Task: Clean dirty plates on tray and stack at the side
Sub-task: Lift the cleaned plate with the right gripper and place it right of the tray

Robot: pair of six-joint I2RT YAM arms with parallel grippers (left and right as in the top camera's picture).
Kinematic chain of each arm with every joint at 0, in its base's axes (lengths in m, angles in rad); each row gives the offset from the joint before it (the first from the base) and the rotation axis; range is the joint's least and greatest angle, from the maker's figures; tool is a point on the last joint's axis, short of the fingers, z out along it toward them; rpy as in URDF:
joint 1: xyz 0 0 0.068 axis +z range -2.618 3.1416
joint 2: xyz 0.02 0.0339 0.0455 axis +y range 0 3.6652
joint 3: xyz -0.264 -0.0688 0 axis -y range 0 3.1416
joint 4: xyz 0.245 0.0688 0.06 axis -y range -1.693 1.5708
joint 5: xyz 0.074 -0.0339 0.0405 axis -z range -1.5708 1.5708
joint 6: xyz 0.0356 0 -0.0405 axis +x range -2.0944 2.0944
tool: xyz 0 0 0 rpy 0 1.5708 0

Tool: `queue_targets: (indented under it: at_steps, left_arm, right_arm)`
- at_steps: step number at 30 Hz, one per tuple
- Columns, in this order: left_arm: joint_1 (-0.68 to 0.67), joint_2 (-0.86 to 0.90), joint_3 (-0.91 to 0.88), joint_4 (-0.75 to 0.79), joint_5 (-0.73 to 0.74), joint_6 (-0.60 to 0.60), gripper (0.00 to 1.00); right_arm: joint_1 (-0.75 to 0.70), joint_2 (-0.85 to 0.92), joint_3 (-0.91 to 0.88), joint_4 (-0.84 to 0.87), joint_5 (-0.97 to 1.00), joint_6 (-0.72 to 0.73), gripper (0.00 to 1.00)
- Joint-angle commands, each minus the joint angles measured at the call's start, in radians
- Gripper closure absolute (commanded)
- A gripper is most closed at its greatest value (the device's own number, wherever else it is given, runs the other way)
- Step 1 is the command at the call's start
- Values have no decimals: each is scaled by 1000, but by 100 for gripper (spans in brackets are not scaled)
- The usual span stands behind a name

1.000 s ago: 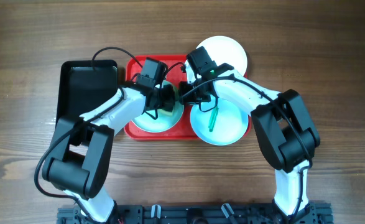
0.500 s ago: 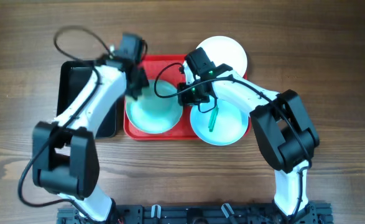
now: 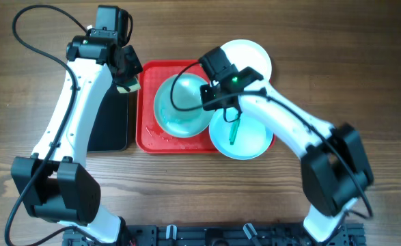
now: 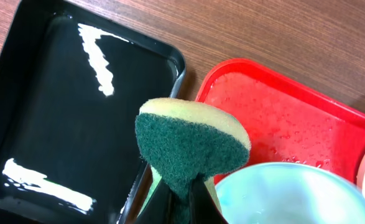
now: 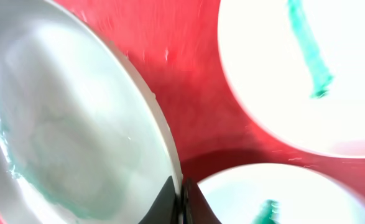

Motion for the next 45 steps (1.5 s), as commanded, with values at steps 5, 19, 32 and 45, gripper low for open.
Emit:
queue_targets:
  at_steps: [5,19,32,45]
  left_arm:
    - [4,6,6,-1,42,-18,96]
    - [4,6,6,-8,43,-18,96]
    - [4,6,6,-26,70,-18,96]
    - [3,17,-45,17,199,-18,96]
  right_arm:
    - [270,-87,27,-11,911,-14,96]
    - [383,-87,27,3,1257,-13,96]
    - [-25,-89,27,-16,-63,18,96]
    - [-803,-183,-24,-205,-221,15,96]
